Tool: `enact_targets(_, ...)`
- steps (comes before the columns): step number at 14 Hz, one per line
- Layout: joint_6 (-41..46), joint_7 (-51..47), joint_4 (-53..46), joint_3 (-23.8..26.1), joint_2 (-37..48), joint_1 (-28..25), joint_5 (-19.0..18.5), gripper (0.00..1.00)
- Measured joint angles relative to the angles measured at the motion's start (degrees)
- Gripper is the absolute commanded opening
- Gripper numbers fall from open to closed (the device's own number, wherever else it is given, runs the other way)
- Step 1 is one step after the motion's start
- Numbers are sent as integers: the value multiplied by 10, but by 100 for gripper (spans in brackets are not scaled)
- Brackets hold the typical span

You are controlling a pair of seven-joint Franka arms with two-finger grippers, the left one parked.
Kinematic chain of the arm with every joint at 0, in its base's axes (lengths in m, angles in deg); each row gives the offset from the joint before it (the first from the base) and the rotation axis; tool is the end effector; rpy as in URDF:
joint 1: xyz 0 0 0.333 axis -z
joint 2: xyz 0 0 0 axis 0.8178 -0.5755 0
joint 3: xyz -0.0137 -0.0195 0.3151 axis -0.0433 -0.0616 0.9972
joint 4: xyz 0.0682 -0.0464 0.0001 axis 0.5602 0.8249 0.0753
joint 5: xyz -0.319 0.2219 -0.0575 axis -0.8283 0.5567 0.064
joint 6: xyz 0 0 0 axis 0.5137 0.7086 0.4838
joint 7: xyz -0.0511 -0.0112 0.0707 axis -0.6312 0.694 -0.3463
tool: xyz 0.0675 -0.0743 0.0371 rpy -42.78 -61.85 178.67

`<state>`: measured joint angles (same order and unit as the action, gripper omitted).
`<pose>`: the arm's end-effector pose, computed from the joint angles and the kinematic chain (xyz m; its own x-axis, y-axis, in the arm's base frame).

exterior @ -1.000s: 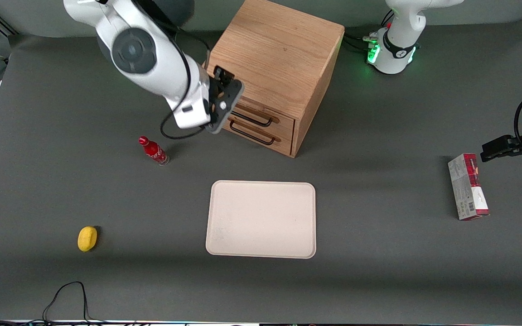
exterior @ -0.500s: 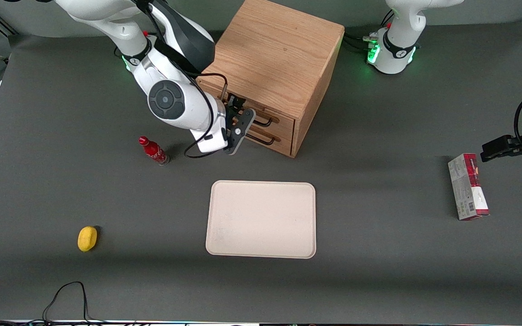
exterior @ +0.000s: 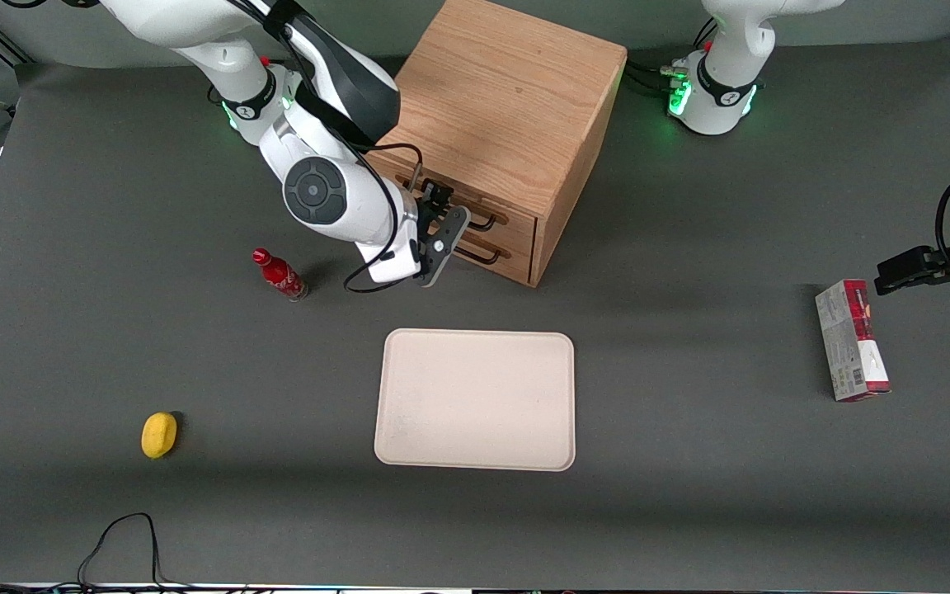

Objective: Open upper drawer
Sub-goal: 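Pull the upper drawer outward by its handle with the right gripper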

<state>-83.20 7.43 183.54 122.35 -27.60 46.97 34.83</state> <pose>0.4973 0.4032 0.3874 0.5865 0.8099 -0.0036 0.7456 -0.5417 -0.3882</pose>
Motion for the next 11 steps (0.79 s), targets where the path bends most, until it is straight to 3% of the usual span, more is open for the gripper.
enact_targets(5,-12,45,-32,-11,-25,2,-49,100)
enact_targets(11,52,131,-165,-91,-90,13,-88,100)
